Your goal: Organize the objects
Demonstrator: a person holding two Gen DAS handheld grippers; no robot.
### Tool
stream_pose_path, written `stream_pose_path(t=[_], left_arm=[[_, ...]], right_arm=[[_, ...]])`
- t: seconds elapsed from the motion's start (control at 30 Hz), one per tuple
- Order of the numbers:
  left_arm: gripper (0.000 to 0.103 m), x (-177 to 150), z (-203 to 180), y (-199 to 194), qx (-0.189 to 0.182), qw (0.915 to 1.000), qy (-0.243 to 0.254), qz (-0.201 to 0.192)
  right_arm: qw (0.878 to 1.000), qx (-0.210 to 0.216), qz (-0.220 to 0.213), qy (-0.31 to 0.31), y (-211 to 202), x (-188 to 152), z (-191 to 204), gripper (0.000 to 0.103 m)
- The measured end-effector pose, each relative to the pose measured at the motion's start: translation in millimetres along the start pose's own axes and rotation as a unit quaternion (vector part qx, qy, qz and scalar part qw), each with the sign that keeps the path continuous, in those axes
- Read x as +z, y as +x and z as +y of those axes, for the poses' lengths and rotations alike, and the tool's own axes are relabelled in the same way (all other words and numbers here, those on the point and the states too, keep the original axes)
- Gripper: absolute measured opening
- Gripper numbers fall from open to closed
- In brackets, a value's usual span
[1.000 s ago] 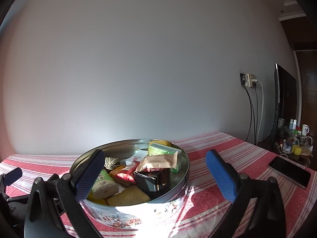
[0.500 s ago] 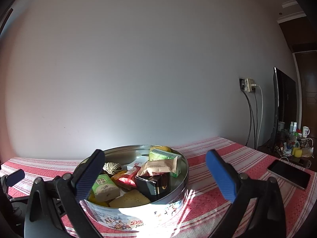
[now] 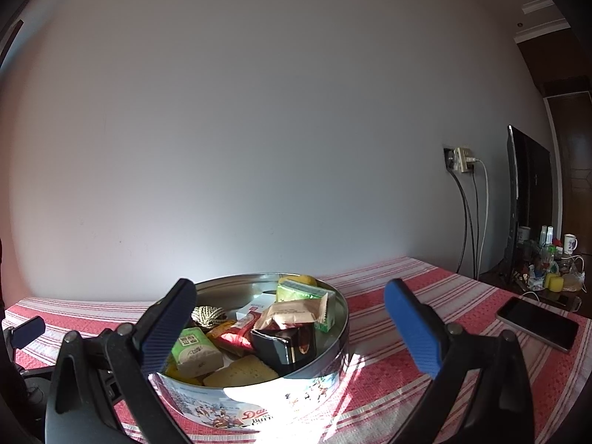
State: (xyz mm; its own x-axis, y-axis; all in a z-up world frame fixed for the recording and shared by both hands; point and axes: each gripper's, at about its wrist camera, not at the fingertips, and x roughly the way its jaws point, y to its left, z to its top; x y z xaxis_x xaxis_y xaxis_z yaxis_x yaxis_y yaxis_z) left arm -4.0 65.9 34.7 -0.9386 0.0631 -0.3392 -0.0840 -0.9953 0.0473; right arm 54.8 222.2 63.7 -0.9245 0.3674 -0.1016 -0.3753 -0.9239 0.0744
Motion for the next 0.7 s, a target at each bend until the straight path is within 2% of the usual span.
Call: stream_pose_path(t=[0.7], left_arm=[[0.097,0.5,-2.6,-4.2,0.003,0.9999,0.008,-0.014]], right_arm=[[1.0,-0.004,-0.007,-0.002,-4.4,-0.5,0.1,0.103]])
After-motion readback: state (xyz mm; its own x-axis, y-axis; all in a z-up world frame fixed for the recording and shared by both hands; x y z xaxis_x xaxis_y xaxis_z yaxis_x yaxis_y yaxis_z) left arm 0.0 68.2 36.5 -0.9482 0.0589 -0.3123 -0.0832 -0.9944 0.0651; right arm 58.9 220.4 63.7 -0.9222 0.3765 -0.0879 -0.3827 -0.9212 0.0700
